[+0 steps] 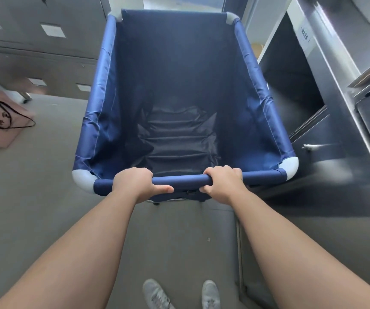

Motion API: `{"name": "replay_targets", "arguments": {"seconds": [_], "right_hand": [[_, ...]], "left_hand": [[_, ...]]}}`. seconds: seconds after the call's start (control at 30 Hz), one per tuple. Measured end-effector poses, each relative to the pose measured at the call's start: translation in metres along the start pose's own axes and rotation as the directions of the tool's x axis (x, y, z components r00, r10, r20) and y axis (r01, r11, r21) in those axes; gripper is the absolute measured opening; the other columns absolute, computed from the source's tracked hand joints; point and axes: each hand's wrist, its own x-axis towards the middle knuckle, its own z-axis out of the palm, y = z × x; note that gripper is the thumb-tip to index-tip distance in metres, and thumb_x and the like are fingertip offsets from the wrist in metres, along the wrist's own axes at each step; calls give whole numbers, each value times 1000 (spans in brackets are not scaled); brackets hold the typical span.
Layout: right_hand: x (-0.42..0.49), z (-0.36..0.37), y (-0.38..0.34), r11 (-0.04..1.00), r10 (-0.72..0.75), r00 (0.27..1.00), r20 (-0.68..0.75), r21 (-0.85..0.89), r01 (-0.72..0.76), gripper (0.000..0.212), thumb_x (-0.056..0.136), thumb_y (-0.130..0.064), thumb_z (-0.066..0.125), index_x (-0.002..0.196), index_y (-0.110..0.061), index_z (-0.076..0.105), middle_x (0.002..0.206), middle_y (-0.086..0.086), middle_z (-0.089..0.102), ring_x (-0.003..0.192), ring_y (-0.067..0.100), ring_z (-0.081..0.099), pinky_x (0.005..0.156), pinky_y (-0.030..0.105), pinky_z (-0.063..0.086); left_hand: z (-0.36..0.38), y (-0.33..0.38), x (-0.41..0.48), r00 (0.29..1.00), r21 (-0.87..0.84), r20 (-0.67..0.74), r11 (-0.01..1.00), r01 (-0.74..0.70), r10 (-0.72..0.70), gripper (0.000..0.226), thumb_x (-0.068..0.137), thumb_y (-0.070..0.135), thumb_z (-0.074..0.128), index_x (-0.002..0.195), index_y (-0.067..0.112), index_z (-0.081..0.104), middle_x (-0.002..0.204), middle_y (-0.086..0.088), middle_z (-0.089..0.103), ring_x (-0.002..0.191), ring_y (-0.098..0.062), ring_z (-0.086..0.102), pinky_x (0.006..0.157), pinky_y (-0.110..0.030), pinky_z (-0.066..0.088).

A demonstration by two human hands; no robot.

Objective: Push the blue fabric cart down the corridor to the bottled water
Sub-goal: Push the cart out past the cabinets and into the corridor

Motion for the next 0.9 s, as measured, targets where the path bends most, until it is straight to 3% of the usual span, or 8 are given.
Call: {"name": "replay_targets", "arguments": {"seconds": [0.2,0.37,0.9], "right_hand": [[-23,12,10,998,-55,997,-47,-9,55,25,87,-51,59,108,-37,60,100,-10,64,100,21,54,88,39,31],[-38,16,19,992,-112,993,-32,-53,111,29,90,-51,57,115,-36,57,111,-9,61,105,21,50,93,41,30],[-71,23,31,972,-219,976,-12,-92,217,27,86,-49,59,111,-39,57,107,-12,62,102,17,47,91,39,23]], "left_hand": [[14,10,-26,999,-12,11,999,34,-34,80,58,104,36,73,30,61,73,9,64,67,-11,57,53,-32,39],[25,21,-49,997,-34,3,996,79,-79,82,55,105,34,73,30,61,72,9,64,66,-11,57,53,-32,40],[52,45,-110,983,-40,71,984,172,-169,79,66,101,35,74,27,61,78,9,64,73,-13,60,56,-31,42]]}}
